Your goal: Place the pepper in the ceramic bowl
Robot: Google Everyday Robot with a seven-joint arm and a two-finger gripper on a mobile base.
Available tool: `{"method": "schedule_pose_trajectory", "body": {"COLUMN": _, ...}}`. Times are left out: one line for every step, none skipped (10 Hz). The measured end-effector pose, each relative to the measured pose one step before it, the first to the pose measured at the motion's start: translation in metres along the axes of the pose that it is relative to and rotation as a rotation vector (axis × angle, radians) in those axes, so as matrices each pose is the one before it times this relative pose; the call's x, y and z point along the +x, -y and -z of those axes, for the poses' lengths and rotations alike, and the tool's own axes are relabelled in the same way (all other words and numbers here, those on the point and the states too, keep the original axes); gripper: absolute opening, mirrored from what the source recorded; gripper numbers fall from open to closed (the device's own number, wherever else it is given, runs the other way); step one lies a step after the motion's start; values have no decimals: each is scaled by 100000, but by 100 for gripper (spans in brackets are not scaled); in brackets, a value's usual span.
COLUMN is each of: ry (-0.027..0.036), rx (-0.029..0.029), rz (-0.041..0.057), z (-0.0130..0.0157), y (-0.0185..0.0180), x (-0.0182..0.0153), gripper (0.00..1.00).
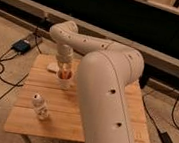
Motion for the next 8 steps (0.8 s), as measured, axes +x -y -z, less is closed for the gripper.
{"method": "schedule_pose_trajectory", "body": {"ry": -121, "rx": -58, "rz": -29, "z": -44, "y": -12, "x": 9, "gripper": 42}}
{"method": "schedule_pose_trajectory", "body": {"ry": -218, "rx": -45, "rz": -94, "z": -63, "y": 22, "x": 28, "gripper": 42}}
{"method": "schedule_pose_trajectory", "body": {"ry": -257, "rx": 60, "rz": -47, "z": -91, "y": 36, "x": 49, "gripper": 42}}
{"method": "schedule_pose_trajectory", "body": {"ry": -156, "rx": -54, "rz": -8, "z": -33, "y": 23, "x": 13, "gripper": 42}}
{"method": "schedule_pose_trajectory", "body": {"ry": -129, "rx": -9, "rz": 96, "z": -60, "y": 13, "x": 12, "gripper": 42}}
{"method": "schedule_pose_trajectory", "body": {"ry": -85, "rx": -85, "rz": 89, "z": -32, "y": -27, "x": -15, "gripper": 42}}
{"method": "schedule_pose_trajectory", "body": {"ry": -91, "rx": 11, "rz": 76, "z": -41, "y": 0, "x": -5, "gripper": 42}}
{"method": "schedule_pose_trajectory", "body": {"ry": -137, "rx": 13, "rz": 94, "z": -18, "y": -2, "x": 14, "gripper": 45}}
